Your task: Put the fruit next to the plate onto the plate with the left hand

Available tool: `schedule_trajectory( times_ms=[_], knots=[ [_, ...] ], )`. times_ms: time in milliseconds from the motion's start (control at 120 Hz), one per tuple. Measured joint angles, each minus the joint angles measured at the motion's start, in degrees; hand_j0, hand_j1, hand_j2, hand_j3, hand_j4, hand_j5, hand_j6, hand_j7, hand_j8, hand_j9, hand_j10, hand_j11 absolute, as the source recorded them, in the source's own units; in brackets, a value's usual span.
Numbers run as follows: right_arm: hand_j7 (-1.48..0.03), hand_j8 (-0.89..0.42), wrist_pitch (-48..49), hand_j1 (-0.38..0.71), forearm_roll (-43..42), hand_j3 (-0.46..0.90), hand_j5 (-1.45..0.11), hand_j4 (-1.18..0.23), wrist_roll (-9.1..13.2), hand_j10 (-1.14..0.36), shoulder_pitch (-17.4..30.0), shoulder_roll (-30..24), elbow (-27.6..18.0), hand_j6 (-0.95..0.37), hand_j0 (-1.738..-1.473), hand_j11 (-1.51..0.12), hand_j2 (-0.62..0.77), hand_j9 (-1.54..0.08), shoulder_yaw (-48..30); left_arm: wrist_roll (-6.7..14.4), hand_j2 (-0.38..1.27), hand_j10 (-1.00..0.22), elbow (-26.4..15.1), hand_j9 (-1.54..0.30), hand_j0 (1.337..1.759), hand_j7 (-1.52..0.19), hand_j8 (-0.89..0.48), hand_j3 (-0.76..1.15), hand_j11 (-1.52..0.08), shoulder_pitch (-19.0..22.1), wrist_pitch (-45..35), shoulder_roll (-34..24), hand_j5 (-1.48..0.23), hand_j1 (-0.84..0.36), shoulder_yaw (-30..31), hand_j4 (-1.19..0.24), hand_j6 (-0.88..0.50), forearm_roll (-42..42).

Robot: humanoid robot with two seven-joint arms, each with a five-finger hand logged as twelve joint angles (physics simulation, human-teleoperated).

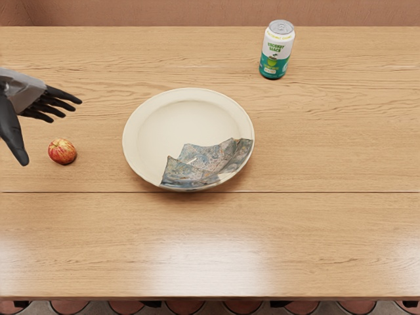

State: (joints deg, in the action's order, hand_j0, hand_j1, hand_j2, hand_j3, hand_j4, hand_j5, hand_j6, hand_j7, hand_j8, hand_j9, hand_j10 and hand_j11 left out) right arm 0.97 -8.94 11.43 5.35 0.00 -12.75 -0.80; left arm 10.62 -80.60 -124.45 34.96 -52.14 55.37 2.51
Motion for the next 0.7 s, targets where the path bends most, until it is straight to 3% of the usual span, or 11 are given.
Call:
schedule_trajectory(
  times_ms=[450,517,608,700],
  knots=[
    [-0.03,-0.02,0.0,-0.32,0.0,0.00,-0.03,-0.02,0.0,-0.02,0.0,0.0,0.0,-0.02,-1.658,-0.03,0.00,-0.03,1.1,0.1,0.00,-0.01,1.6,-0.01,1.658,-0.01,-0.01,0.00,-0.01,2.2,0.1,-1.8,-0.01,0.34,-1.4,-0.01,-0.01,2.1],
    [-0.03,-0.02,0.0,-0.32,0.0,0.00,-0.03,-0.02,0.0,-0.02,0.0,0.0,0.0,-0.02,-1.658,-0.03,0.00,-0.03,1.1,0.1,0.00,-0.01,2.0,-0.01,1.658,-0.01,-0.01,0.00,-0.01,3.8,0.1,2.8,-0.01,0.34,-0.8,-0.01,-0.01,2.3],
    [-0.03,-0.02,0.0,-0.32,0.0,0.00,-0.03,-0.02,0.0,-0.02,0.0,0.0,0.0,-0.02,-1.658,-0.03,0.00,-0.03,1.1,-0.2,0.00,-0.01,2.1,-0.01,1.658,-0.01,-0.01,0.00,-0.01,4.1,-4.8,14.5,-0.01,0.34,3.8,-0.01,-0.01,0.8],
    [-0.03,-0.02,0.0,-0.32,0.0,0.00,-0.03,-0.02,0.0,-0.02,0.0,0.0,0.0,-0.02,-1.658,-0.03,0.00,-0.03,1.1,-0.3,0.00,-0.01,1.9,-0.01,1.658,-0.01,-0.01,0.00,-0.01,5.1,-14.6,16.3,-0.01,0.34,7.8,-0.01,-0.01,-1.1]
  ],
)
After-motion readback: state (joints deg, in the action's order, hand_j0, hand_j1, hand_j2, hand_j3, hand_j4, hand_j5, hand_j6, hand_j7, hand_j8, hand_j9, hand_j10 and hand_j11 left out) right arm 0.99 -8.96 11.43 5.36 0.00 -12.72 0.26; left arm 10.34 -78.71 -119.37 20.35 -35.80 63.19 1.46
